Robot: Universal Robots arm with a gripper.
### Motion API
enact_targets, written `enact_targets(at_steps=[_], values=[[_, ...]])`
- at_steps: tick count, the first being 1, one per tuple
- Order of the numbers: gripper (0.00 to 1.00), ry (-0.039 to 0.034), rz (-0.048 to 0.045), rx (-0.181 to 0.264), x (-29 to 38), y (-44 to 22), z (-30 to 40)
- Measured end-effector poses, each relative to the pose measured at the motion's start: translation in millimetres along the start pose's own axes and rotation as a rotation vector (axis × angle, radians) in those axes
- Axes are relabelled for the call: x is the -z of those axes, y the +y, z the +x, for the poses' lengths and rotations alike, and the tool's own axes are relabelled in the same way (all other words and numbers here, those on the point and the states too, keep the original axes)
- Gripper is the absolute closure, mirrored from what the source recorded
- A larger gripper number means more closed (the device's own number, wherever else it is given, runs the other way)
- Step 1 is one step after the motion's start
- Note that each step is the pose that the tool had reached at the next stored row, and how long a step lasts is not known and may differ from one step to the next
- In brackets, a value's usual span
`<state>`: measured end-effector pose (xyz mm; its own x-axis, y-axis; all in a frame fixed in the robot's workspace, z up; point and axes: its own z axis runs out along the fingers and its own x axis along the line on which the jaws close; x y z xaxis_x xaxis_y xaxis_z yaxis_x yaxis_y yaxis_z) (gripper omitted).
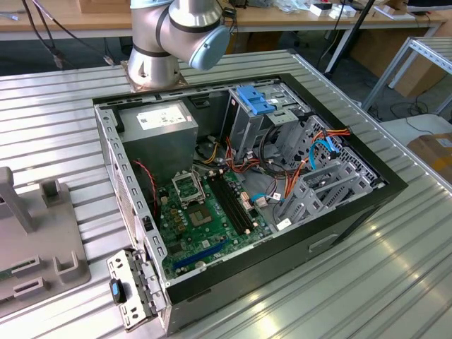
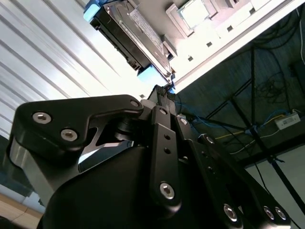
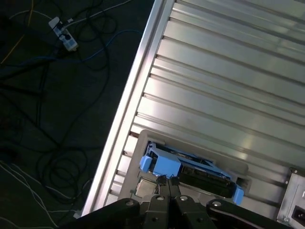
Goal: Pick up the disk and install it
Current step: 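Pick up the disk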
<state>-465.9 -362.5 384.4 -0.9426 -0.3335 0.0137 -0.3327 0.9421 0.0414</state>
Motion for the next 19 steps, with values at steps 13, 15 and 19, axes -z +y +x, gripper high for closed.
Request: enact_targets(at_steps=[13, 15, 19], values=[[0.89, 0.0077, 0.0027, 0.183, 0.0, 0.6, -0.2], [0.89, 0.0079, 0.0029, 0.189, 0.0, 0.6, -0.2], [0.89, 0.0088, 0.0031, 0.21, 0.0, 0.6, -0.2]])
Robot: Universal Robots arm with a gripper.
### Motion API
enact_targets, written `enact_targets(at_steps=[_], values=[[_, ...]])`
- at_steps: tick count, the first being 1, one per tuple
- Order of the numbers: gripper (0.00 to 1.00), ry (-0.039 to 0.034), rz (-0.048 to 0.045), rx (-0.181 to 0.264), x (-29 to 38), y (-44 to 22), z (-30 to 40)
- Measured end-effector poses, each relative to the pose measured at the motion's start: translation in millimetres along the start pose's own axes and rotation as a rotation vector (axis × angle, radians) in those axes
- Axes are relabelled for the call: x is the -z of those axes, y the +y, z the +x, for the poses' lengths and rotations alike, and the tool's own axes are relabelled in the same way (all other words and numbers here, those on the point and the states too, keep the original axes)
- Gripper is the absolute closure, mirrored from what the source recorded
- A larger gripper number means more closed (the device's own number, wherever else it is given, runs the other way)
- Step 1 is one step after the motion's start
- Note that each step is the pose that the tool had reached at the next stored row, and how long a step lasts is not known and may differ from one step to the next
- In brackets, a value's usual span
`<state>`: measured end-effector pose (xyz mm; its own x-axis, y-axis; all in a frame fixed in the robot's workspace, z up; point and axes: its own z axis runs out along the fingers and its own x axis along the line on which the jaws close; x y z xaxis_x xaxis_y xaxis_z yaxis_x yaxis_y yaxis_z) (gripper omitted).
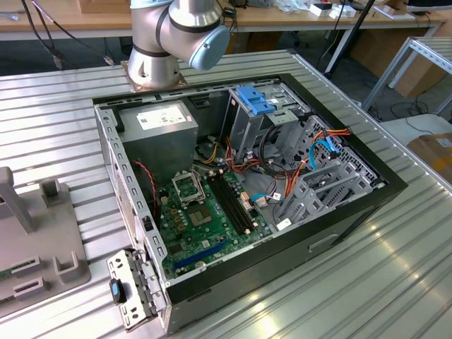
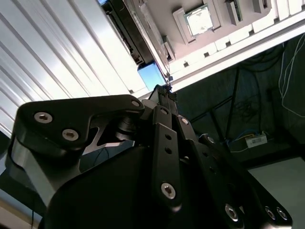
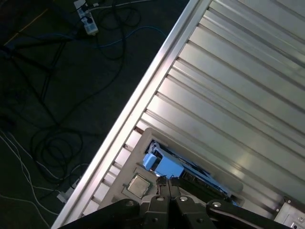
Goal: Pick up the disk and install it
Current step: 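Pick up the disk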
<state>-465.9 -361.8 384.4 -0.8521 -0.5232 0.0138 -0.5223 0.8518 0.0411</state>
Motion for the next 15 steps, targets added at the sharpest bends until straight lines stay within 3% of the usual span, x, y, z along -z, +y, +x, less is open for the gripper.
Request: enact_targets(at_steps=[6, 12, 15], values=[[0.89, 0.0038, 0.0013, 0.094, 0.0, 0.1, 0.0], [0.89, 0.0045, 0.0019, 0.104, 0.0, 0.1, -0.1], [0.89, 0.0064, 0.0025, 0.148, 0.0, 0.1, -0.1]])
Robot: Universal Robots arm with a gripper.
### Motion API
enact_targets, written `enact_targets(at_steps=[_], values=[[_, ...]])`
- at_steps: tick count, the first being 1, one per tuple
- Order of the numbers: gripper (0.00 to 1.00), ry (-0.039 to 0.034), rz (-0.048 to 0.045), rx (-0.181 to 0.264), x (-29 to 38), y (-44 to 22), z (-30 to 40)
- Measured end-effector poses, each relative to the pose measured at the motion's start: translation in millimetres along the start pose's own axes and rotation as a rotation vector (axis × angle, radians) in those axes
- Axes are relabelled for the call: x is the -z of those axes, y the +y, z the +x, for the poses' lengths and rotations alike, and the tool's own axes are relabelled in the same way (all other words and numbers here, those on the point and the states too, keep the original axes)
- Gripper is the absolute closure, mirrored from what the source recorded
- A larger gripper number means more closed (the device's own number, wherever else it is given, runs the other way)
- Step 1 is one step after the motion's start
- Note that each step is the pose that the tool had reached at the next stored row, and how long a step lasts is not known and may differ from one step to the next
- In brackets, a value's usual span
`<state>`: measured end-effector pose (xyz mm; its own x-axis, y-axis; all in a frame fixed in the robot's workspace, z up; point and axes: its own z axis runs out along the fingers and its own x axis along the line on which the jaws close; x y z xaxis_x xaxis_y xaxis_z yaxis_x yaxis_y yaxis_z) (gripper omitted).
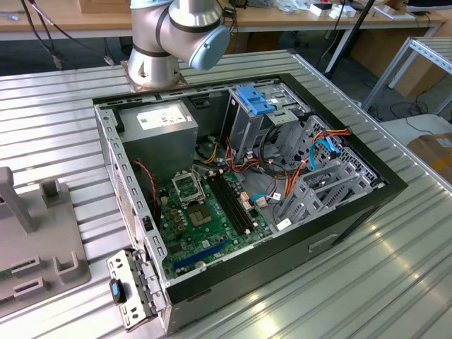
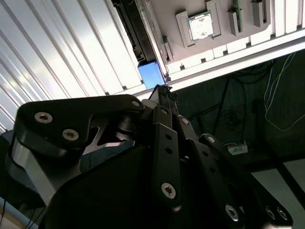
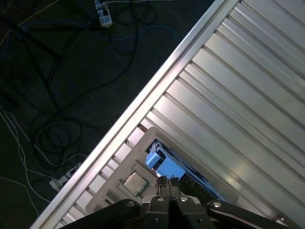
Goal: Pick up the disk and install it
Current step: 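Pick up the disk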
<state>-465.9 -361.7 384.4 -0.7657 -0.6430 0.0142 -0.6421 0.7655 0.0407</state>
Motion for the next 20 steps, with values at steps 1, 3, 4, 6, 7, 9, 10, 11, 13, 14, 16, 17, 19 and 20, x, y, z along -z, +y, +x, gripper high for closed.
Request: enact_targets(at_steps=[1, 3, 4, 6, 7, 9, 10, 11, 13, 14, 16, 17, 19, 20], values=[[0.89, 0.0005, 0.0002, 0.013, 0.0, 0.0, 0.0], [0.89, 0.0012, 0.0004, 0.031, 0.0, 0.0, 0.0], [0.89, 0.0015, 0.0005, 0.038, 0.0, 0.0, 0.0], [0.89, 0.0015, 0.0005, 0.038, 0.0, 0.0, 0.0], [0.89, 0.0015, 0.0005, 0.038, 0.0, 0.0, 0.0], [0.89, 0.0016, 0.0005, 0.038, 0.0, 0.0, 0.0], [0.89, 0.0016, 0.0005, 0.038, 0.0, 0.0, 0.0], [0.89, 0.0015, 0.0006, 0.038, 0.0, 0.0, 0.0], [0.89, 0.0015, 0.0006, 0.038, 0.0, 0.0, 0.0], [0.89, 0.0015, 0.0005, 0.038, 0.0, 0.0, 0.0], [0.89, 0.0015, 0.0006, 0.038, 0.0, 0.0, 0.0], [0.89, 0.0016, 0.0005, 0.038, 0.0, 0.0, 0.0], [0.89, 0.0019, 0.0007, 0.05, 0.0, 0.0, 0.0], [0.89, 0.0025, 0.0009, 0.062, 0.0, 0.0, 0.0]])
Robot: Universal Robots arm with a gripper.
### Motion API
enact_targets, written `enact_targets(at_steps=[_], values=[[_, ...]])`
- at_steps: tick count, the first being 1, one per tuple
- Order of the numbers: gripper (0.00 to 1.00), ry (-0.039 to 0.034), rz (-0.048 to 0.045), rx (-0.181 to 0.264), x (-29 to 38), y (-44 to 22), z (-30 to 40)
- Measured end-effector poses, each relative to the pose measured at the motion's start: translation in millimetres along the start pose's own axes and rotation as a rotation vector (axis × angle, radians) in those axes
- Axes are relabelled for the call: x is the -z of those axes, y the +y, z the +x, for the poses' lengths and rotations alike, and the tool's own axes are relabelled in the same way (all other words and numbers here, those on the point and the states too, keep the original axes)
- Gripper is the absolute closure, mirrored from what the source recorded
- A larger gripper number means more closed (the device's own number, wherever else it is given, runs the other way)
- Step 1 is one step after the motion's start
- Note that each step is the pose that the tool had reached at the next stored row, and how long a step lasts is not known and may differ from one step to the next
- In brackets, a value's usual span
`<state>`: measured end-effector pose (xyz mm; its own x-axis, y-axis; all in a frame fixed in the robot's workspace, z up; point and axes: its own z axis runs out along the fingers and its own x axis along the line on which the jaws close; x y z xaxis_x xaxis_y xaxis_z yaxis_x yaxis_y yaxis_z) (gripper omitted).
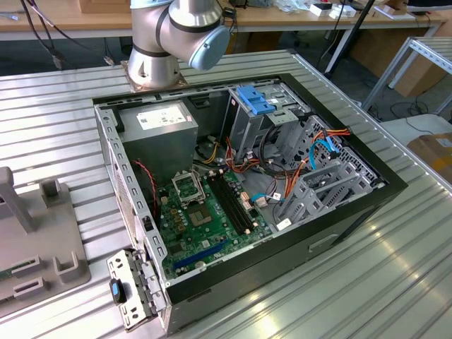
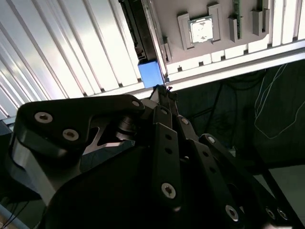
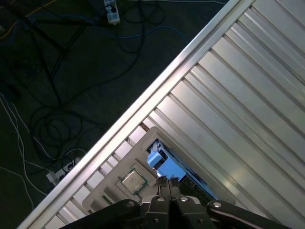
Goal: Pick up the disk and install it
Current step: 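Pick up the disk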
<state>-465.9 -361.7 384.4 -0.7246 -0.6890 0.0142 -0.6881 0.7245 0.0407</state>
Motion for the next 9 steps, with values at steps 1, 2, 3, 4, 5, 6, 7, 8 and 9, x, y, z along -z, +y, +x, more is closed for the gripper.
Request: enact_targets(at_steps=[1, 2, 3, 4, 5, 6, 7, 8, 9], values=[[0.89, 0.0014, 0.0006, 0.037, -0.1, 0.0, 0.0], [0.89, 0.003, 0.0011, 0.076, -0.2, 0.0, 0.0], [0.89, 0.0046, 0.0016, 0.113, -0.3, 0.1, -0.1], [0.89, 0.0061, 0.0021, 0.149, -0.4, 0.2, -0.2], [0.89, 0.0067, 0.0024, 0.165, -0.4, 0.2, -0.2], [0.89, 0.0072, 0.0026, 0.18, -0.4, 0.2, -0.2], [0.89, 0.0078, 0.0027, 0.191, -0.4, 0.2, -0.2], [0.89, 0.0078, 0.0027, 0.191, -0.4, 0.2, -0.2], [0.89, 0.0078, 0.0028, 0.191, -0.4, 0.2, -0.2]])
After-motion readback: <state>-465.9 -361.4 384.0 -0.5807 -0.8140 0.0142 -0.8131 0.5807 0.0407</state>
